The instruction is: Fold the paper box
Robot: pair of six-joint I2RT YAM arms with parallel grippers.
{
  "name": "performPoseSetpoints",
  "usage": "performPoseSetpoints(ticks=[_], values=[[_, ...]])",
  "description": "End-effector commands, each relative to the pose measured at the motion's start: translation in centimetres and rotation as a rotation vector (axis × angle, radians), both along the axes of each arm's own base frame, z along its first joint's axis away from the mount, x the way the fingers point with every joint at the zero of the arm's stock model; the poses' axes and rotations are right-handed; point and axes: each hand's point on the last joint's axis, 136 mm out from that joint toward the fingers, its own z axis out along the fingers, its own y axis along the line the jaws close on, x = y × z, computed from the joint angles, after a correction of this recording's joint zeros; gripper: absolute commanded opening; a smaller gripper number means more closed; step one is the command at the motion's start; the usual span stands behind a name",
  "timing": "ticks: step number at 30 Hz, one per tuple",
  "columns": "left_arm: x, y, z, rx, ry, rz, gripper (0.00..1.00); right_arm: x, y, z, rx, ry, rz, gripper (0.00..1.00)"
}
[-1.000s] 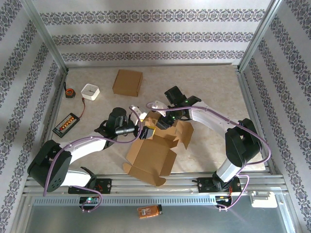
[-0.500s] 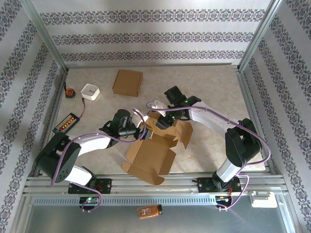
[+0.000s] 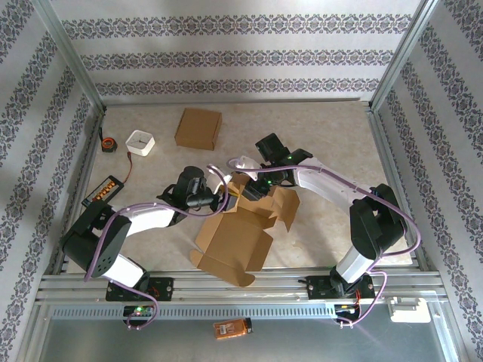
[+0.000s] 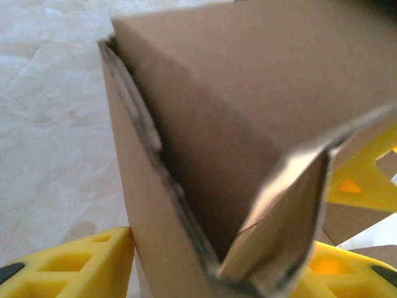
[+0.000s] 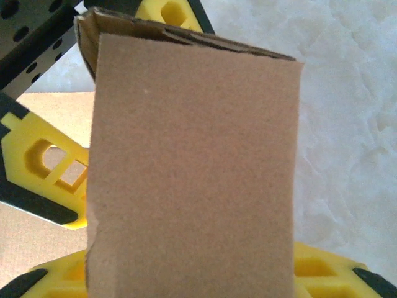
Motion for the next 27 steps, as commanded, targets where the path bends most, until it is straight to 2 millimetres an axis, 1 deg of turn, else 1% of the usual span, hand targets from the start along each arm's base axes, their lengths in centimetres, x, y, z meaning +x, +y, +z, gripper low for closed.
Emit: performPoseSetpoints(ticks=[1, 2, 6, 10, 12, 19, 21, 24, 27], values=[[1.3, -0.8, 2.8, -0.070, -0.061, -0.011, 0.49, 0.2, 0.3, -0.1, 0.016, 0.002, 0.006, 0.45], [1.4, -0.9, 2.6, -0.070, -0.052, -0.011, 0.46, 0.1, 0.3, 0.0, 0.017, 0.004, 0.007, 0.45], [1.6, -1.1, 2.2, -0.080, -0.032, -0.005, 0.40, 0.0, 0.2, -0.1, 0.012, 0.004, 0.008, 0.44], [2.3, -1.3, 2.5, -0.105, -0.018, 0.025, 0.35, 0.0, 0.2, -0.2, 0.012, 0.009, 0.008, 0.44], [2.5, -1.7, 2.5, -0.133, -0.002, 0.023, 0.35, 0.0, 0.3, -0.2, 0.010, 0.011, 0.009, 0.45], [3.4, -1.3, 1.8, -0.126, 0.012, 0.082, 0.35, -0.2, 0.2, -0.1, 0.009, 0.009, 0.014, 0.44], [3.6, -1.1, 1.6, -0.114, 0.014, 0.094, 0.31, -0.2, 0.2, -0.2, 0.005, 0.009, 0.014, 0.44], [3.9, -0.6, 1.2, -0.090, 0.013, 0.127, 0.20, -0.4, 0.3, -0.1, 0.010, 0.014, 0.014, 0.44], [4.2, 0.0, 0.8, -0.063, 0.014, 0.163, 0.15, -0.4, 0.3, -0.2, 0.010, 0.017, 0.014, 0.44]])
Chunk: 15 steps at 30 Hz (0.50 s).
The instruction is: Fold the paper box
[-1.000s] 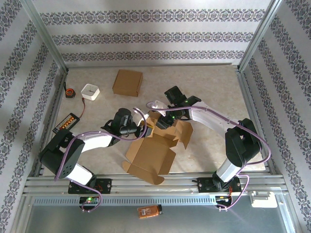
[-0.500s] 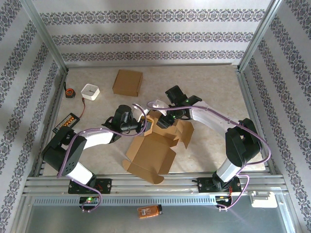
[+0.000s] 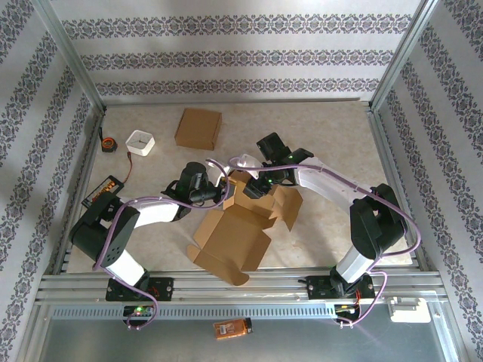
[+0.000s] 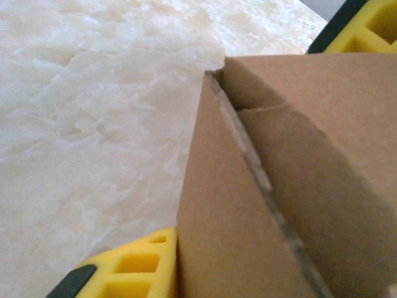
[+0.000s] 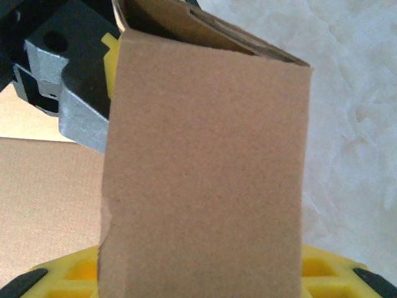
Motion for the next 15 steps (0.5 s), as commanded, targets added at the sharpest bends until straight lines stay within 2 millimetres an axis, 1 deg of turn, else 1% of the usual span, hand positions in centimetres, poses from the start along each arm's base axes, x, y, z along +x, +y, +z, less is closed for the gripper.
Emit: performPoseSetpoints(ticks=[1, 4, 6, 8, 9, 10, 11, 13, 15], values=[[1.4, 0.2, 1.1, 0.000, -0.031, 0.058, 0.14, -1.1, 0.8, -0.1, 0.023, 0.029, 0.049, 0.44], [2.0, 1.6, 0.6, 0.062, -0.044, 0.141, 0.10, -1.2, 0.8, -0.1, 0.020, 0.034, 0.045, 0.44], [2.4, 2.7, 0.4, 0.097, -0.060, 0.205, 0.11, -1.4, 1.0, 0.0, 0.021, 0.038, 0.040, 0.44], [2.4, 3.2, 0.2, 0.129, -0.080, 0.227, 0.13, -1.5, 1.2, 0.0, 0.025, 0.042, 0.041, 0.44], [2.3, 3.1, 0.2, 0.134, -0.089, 0.215, 0.16, -1.7, 1.4, 0.0, 0.027, 0.045, 0.045, 0.45], [2.0, 2.8, 0.1, 0.133, -0.090, 0.185, 0.23, -1.8, 1.5, 0.0, 0.029, 0.046, 0.049, 0.44], [1.6, 2.3, -0.1, 0.132, -0.084, 0.144, 0.28, -1.8, 1.5, -0.1, 0.027, 0.046, 0.050, 0.44], [1.0, 1.6, -0.8, 0.137, -0.054, 0.091, 0.29, -1.8, 1.6, -0.1, 0.025, 0.046, 0.050, 0.45], [0.7, 1.5, -1.5, 0.146, -0.025, 0.079, 0.28, -1.7, 1.6, -0.2, 0.024, 0.047, 0.048, 0.44]])
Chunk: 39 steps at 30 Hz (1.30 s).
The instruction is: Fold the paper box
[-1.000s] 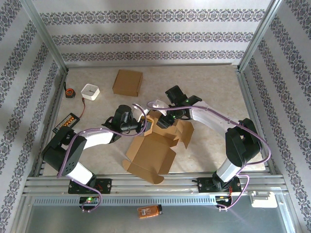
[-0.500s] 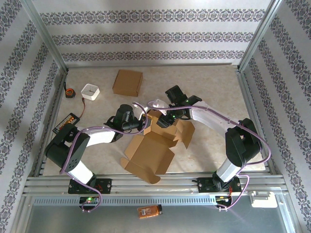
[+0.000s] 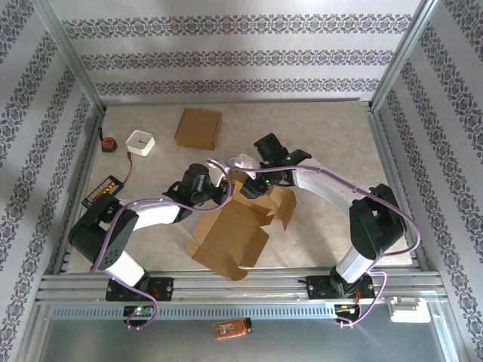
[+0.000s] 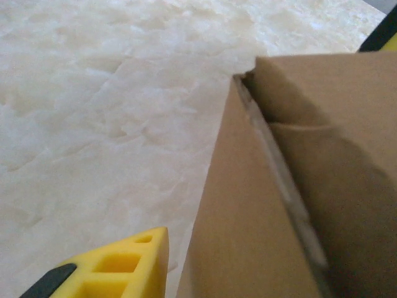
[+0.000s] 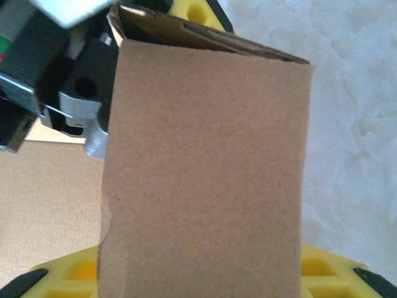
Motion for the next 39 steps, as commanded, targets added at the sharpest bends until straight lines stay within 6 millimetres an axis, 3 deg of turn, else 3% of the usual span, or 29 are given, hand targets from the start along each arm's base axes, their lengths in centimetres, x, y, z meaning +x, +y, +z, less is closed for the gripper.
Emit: performPoseSetpoints(ticks=[1, 6, 10, 13, 16, 18, 24, 31, 39], values=[[0.0, 0.7, -1.4, 0.044, 0.041, 0.007, 0.25, -1.5, 0.6, -0.4, 0.006, 0.052, 0.051, 0.44], [0.5, 2.0, -3.0, 0.119, 0.069, 0.076, 0.17, -1.5, 0.6, -0.3, 0.007, 0.047, 0.054, 0.44], [0.9, 2.4, -3.8, 0.147, 0.085, 0.107, 0.02, -1.4, 0.6, -0.3, 0.007, 0.047, 0.053, 0.44], [1.2, 2.2, -4.0, 0.143, 0.085, 0.112, 0.04, -1.4, 0.7, -0.3, 0.011, 0.050, 0.053, 0.44], [1.0, 1.8, -4.2, 0.138, 0.094, 0.097, 0.26, -1.4, 0.7, -0.3, 0.008, 0.046, 0.052, 0.44], [0.9, 1.8, -4.3, 0.139, 0.097, 0.097, 0.30, -1.4, 0.6, -0.3, 0.007, 0.044, 0.055, 0.45], [0.4, 2.7, -5.2, 0.178, 0.118, 0.115, 0.28, -1.4, 0.6, -0.4, 0.008, 0.047, 0.055, 0.44], [0.7, 5.2, -7.5, 0.284, 0.164, 0.233, 0.32, -1.4, 0.6, -0.2, 0.011, 0.042, 0.056, 0.44], [2.0, 7.4, -8.0, 0.330, 0.141, 0.389, 0.17, -1.6, 0.8, -0.1, 0.016, 0.046, 0.065, 0.44]])
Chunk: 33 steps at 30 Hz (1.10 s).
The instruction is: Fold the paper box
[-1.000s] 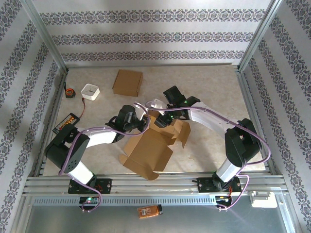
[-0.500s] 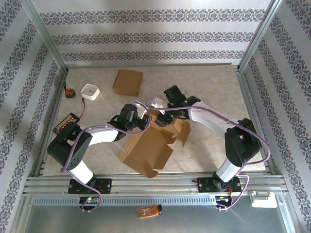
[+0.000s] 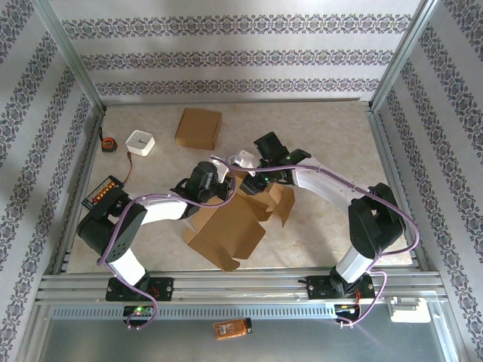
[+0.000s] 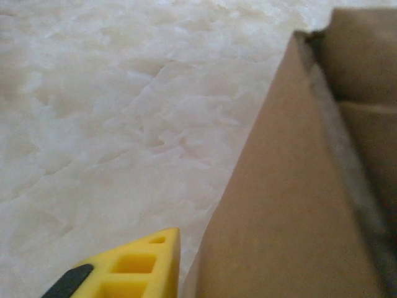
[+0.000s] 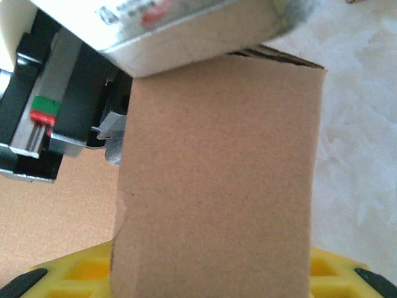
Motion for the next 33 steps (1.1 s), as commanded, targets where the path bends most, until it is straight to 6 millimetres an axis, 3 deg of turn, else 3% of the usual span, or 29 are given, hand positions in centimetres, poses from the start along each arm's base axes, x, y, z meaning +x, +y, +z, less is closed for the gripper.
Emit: performPoseSetpoints(ticks=[1, 6, 9, 11, 13, 20, 23, 26, 27, 30, 33], values=[[-0.4, 7.1, -6.8, 0.249, 0.146, 0.254, 0.15, -3.2, 0.8, -0.3, 0.021, 0.102, 0.101, 0.44], [-0.1, 6.9, -6.6, 0.242, 0.123, 0.254, 0.15, -3.1, 0.8, -0.3, 0.021, 0.101, 0.101, 0.45], [-0.3, 5.6, -6.3, 0.205, 0.125, 0.191, 0.31, -3.1, 0.9, -0.2, 0.022, 0.099, 0.102, 0.44], [-0.9, 4.0, -6.2, 0.155, 0.132, 0.100, 0.36, -3.1, 0.9, -0.3, 0.020, 0.101, 0.100, 0.44], [-1.8, 2.7, -6.8, 0.119, 0.163, 0.021, 0.36, -3.1, 0.9, -0.3, 0.020, 0.101, 0.101, 0.44], [-2.1, 3.3, -9.5, 0.157, 0.261, 0.063, 0.29, -3.2, 0.8, -0.3, 0.020, 0.102, 0.101, 0.45], [-1.7, 3.1, -8.6, 0.138, 0.235, 0.067, 0.23, -3.1, 0.8, -0.2, 0.019, 0.096, 0.098, 0.45], [-1.3, 2.7, -5.7, 0.059, 0.154, 0.079, 0.24, -2.9, 0.8, 0.0, 0.019, 0.084, 0.095, 0.44], [-1.3, 2.3, -4.3, 0.021, 0.120, 0.069, 0.30, -2.7, 0.8, 0.1, 0.018, 0.077, 0.091, 0.44], [-1.9, 1.6, -0.8, -0.078, 0.048, 0.026, 0.61, -2.3, 0.8, 0.5, 0.025, 0.068, 0.084, 0.45], [-2.9, 1.7, 1.8, -0.141, 0.004, 0.012, 0.77, -1.7, 0.6, 0.9, 0.022, 0.049, 0.079, 0.44]])
